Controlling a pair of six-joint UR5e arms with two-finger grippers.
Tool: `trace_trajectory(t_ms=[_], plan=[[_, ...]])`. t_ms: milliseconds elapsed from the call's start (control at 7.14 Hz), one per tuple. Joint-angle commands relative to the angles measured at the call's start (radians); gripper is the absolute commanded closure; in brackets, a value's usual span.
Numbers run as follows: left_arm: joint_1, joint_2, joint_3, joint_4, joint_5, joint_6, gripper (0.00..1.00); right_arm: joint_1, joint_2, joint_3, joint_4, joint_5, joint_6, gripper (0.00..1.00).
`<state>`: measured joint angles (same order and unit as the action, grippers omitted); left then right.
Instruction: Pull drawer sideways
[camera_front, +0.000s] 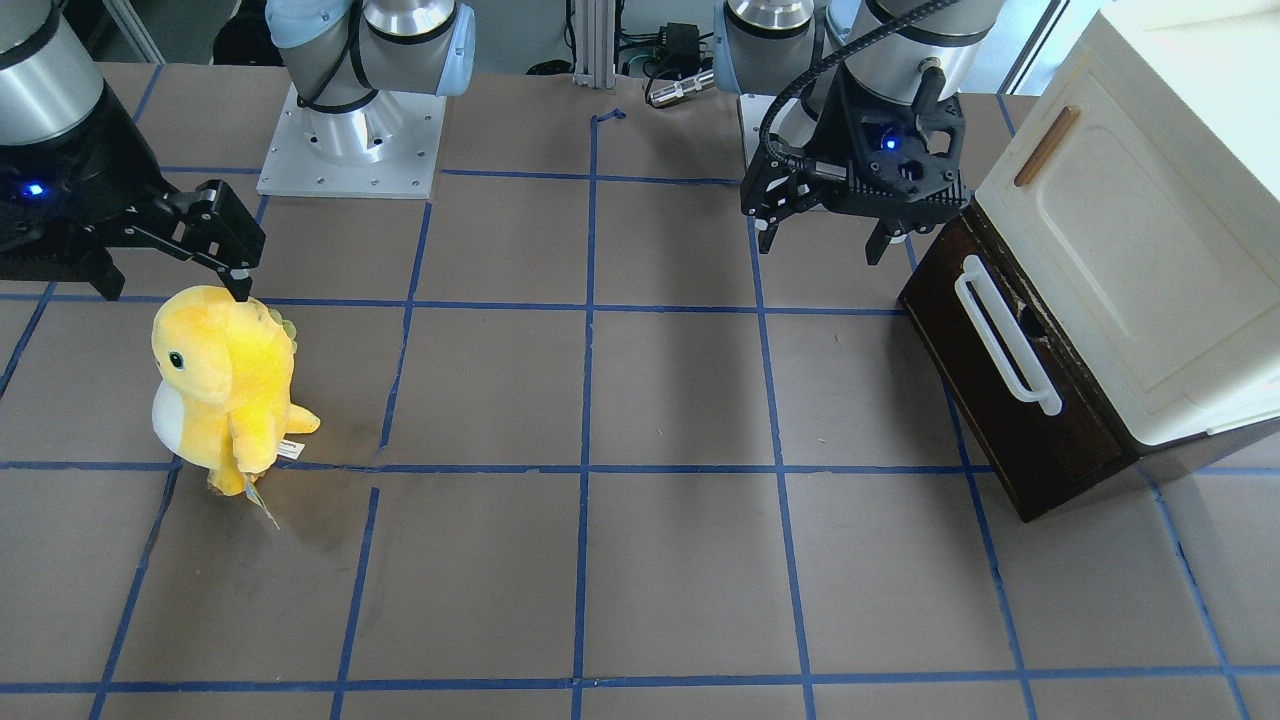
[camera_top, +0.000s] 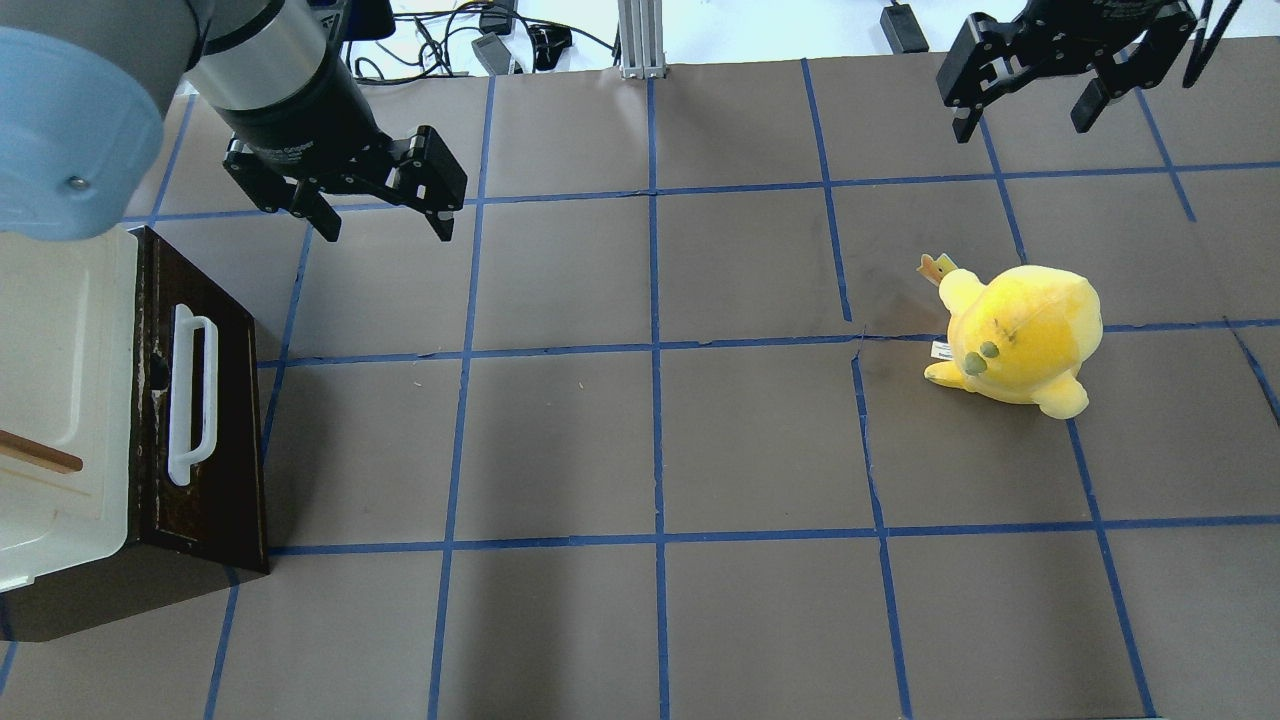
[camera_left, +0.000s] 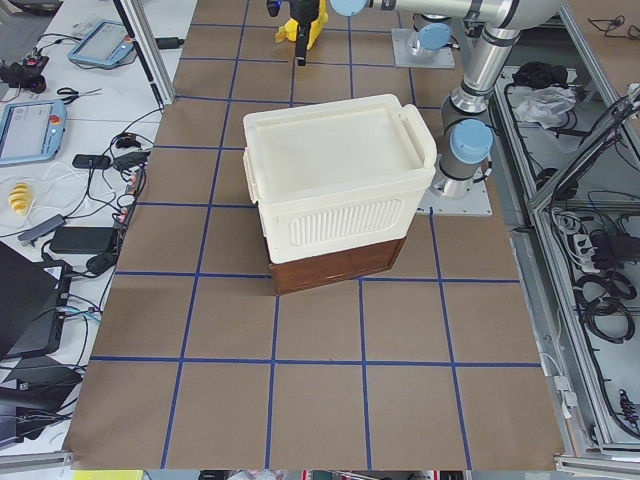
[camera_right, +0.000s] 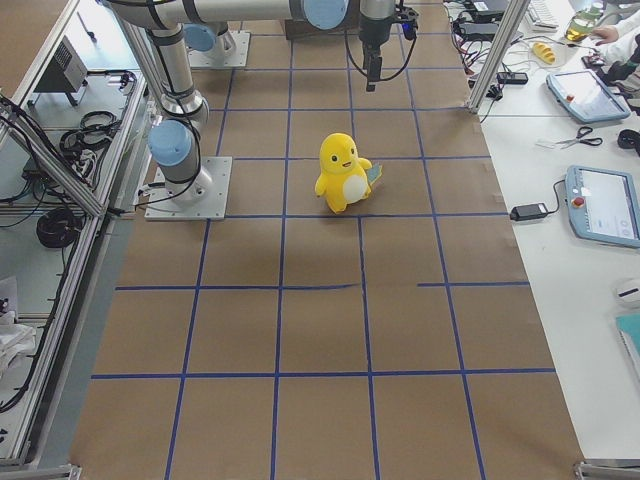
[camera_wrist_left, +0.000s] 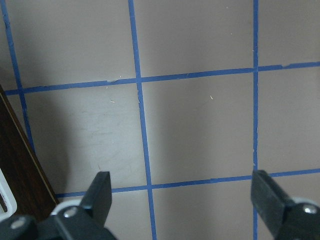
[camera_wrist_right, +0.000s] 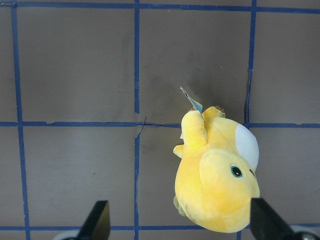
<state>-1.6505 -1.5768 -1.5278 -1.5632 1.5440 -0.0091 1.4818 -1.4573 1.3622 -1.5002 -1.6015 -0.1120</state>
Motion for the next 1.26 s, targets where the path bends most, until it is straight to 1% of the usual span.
trace_trajectory(t_ms=[0, 1120], plan=[[0.000, 0.001, 0.000, 0.000, 0.002, -0.002, 0.00, 0.000, 0.000, 0.000, 0.000, 0.000, 0.000, 0.00], [0.001, 0.012, 0.000, 0.002, -0.010, -0.003, 0.00, 0.000, 0.000, 0.000, 0.000, 0.000, 0.000, 0.00]])
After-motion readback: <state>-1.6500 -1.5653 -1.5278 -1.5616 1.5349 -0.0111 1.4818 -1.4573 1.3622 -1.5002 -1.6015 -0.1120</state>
